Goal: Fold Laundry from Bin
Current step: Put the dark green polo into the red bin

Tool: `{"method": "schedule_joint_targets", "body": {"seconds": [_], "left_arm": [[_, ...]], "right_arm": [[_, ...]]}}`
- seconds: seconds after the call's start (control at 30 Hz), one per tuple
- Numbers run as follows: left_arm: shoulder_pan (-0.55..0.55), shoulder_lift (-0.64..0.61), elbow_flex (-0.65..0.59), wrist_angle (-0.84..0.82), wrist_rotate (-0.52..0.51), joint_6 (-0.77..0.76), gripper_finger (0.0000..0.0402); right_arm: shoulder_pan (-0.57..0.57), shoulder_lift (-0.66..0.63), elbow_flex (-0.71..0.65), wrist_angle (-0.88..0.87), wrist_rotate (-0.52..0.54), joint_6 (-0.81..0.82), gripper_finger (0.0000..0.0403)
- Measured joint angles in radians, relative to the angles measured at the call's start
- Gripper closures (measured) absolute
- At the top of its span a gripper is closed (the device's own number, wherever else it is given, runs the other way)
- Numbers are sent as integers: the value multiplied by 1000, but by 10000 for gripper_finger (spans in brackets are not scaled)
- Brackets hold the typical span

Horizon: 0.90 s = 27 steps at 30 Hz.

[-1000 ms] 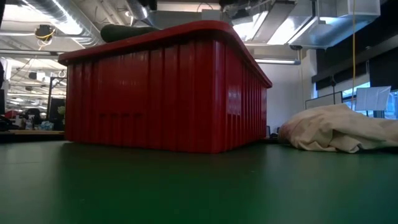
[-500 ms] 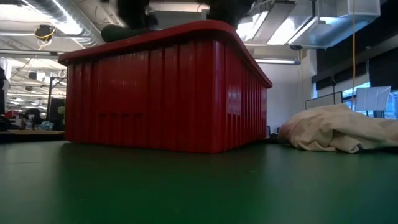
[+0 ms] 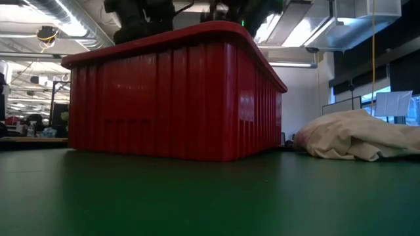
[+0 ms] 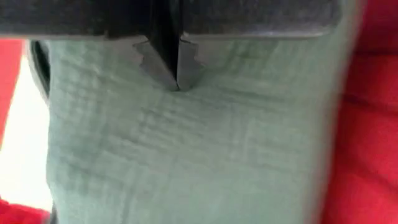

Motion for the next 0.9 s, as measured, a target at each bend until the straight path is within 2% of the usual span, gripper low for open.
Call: {"method": "schedule_joint_targets", "body": {"seconds": [0.1, 0.3, 0.47, 0.57, 0.73, 0.9], "left_arm": [[-1, -18, 58, -22, -51, 10, 311], [-36, -106, 248, -128, -218, 25, 312], [-90, -205, 361, -208, -228, -23, 312], [-159, -254, 351, -222, -191, -68, 312], [-340, -306, 285, -239, -174, -105, 318], [-527, -293, 190, -227, -174, -197, 362]], "right_arm": [[-8, -10, -8, -5, 35, -3, 398], [2, -136, 18, -23, 70, -3, 398], [56, -230, 17, 0, 107, 8, 398], [133, -235, 21, 56, 99, 9, 398], [277, -161, 16, 112, 105, -20, 398], [376, -82, 18, 147, 151, -29, 398]]}}
